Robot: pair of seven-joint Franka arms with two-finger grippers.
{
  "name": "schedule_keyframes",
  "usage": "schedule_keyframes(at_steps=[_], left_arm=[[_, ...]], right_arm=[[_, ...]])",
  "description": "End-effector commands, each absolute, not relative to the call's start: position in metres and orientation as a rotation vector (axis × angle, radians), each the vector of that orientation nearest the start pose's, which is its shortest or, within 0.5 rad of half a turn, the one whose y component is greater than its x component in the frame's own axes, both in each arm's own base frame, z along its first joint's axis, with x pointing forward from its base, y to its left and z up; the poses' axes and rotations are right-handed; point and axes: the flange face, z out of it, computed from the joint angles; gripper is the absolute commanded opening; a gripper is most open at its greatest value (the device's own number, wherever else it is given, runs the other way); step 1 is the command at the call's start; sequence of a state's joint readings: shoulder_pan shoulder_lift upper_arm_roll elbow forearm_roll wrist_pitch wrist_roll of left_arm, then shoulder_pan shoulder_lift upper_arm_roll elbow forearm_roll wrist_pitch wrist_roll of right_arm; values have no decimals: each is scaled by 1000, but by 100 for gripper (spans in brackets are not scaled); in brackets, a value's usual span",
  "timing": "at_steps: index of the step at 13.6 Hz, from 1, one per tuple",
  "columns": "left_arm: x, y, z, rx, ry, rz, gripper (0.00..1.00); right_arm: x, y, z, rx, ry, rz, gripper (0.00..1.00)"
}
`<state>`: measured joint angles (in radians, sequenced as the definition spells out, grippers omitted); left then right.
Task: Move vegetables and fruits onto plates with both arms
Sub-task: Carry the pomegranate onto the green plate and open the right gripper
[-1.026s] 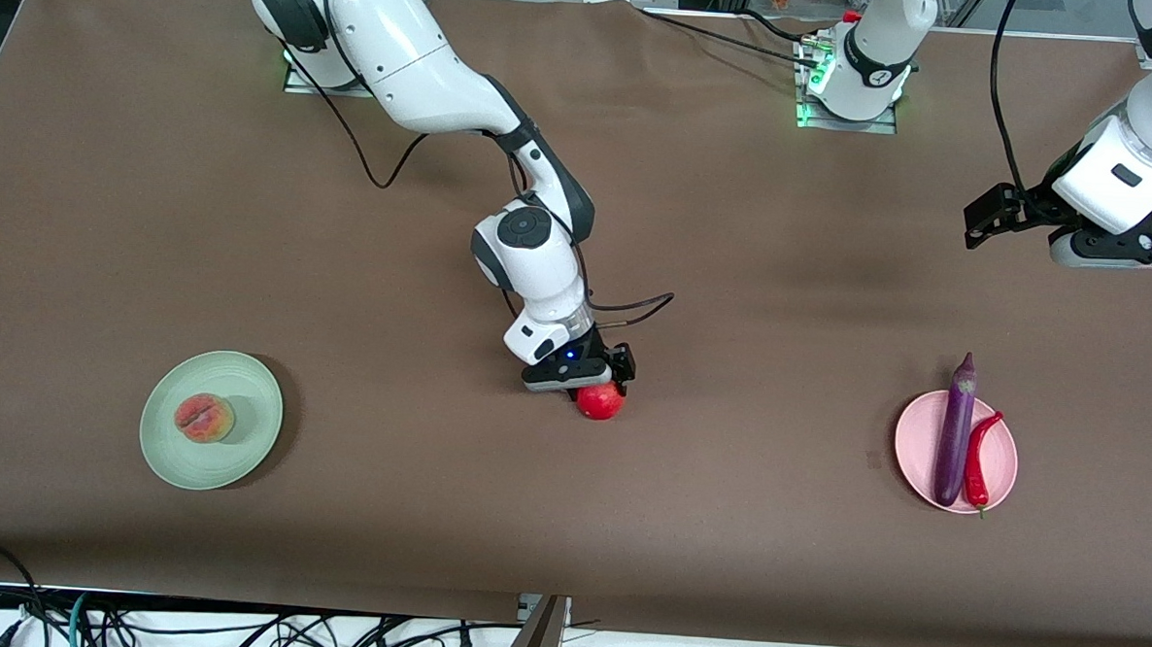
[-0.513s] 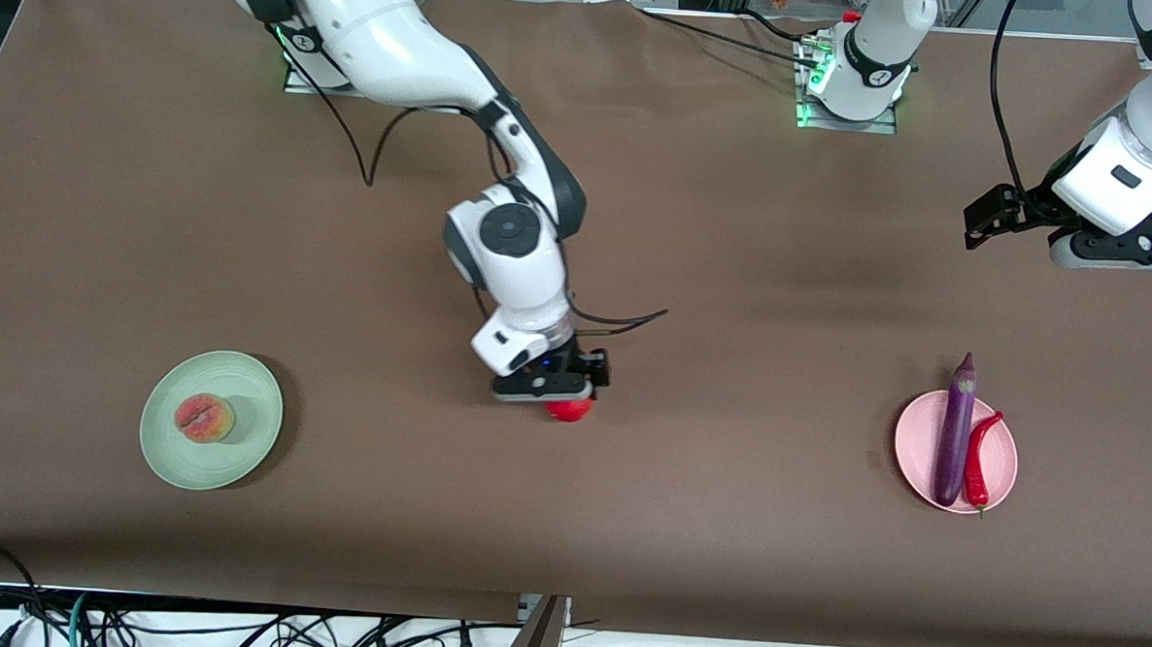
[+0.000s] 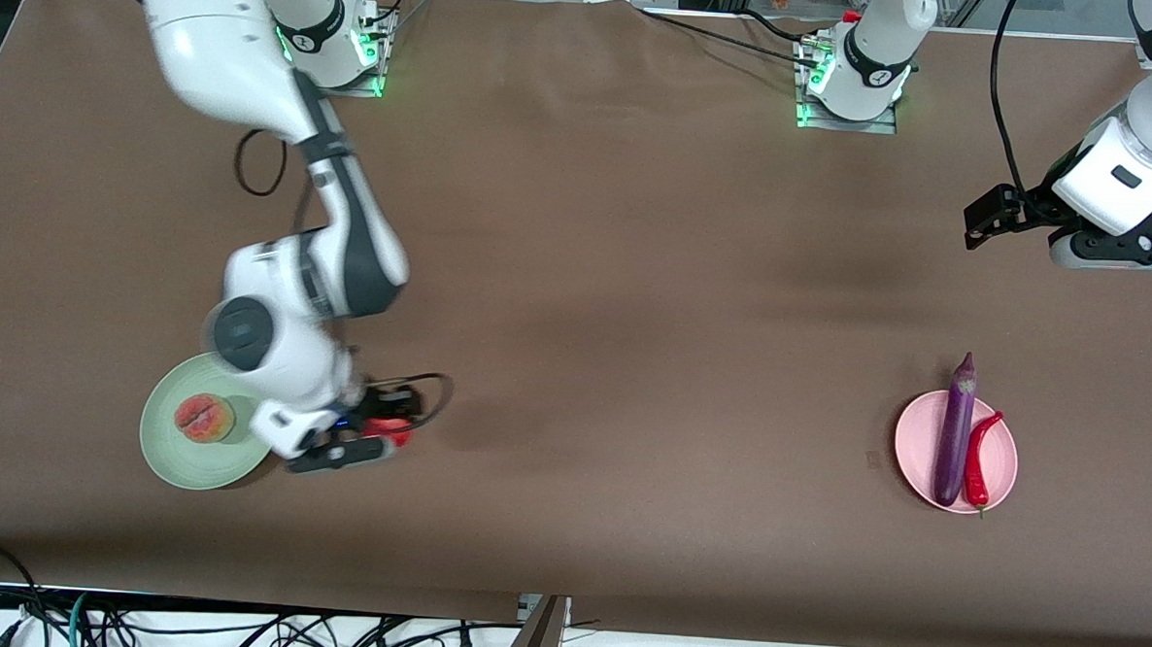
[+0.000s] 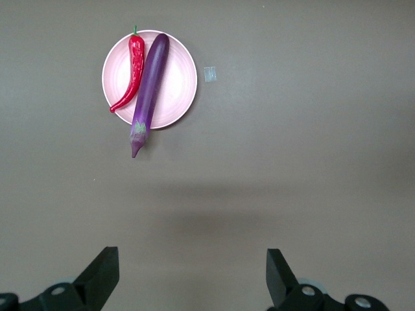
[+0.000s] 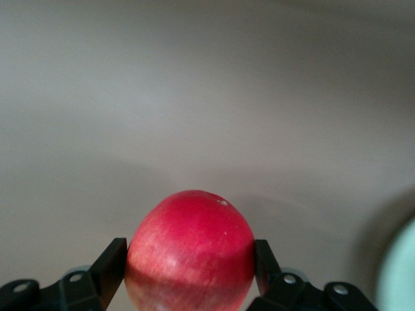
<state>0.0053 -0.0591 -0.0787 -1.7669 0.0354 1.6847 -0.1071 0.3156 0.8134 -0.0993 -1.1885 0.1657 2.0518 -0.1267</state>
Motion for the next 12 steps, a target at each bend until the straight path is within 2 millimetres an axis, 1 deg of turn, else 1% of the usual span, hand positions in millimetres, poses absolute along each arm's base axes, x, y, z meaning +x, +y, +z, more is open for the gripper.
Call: schedule_keyframes(at_steps=[1, 2, 3, 4, 5, 7, 8, 11, 12], left_arm=[[540, -38, 578, -3111, -37, 34, 100], [540, -38, 578, -3111, -39, 34, 100], [540, -38, 578, -3111, -39, 34, 100], [540, -38, 578, -3111, -39, 34, 100], [540, -38, 578, -3111, -37, 34, 100], [540, -38, 578, -3111, -36, 34, 100], [540, -38, 578, -3111, -36, 34, 100], [540, -38, 578, -3111, -39, 34, 100], [540, -38, 578, -3111, -39, 34, 100]], right_arm=[[740, 105, 304, -2953, -668, 15, 47], [740, 79, 297, -2928, -743, 26, 47], [740, 56, 289, -2917, -776, 37, 47], [739, 32, 282, -2917, -771, 48, 47], [739, 18, 279, -2921, -774, 57, 47], [736, 5, 270, -2923, -779, 73, 47], [736, -3, 262, -2927, -763, 86, 48], [738, -4, 246, -2941, -745, 60, 53], [739, -3, 240, -2945, -742, 54, 65]])
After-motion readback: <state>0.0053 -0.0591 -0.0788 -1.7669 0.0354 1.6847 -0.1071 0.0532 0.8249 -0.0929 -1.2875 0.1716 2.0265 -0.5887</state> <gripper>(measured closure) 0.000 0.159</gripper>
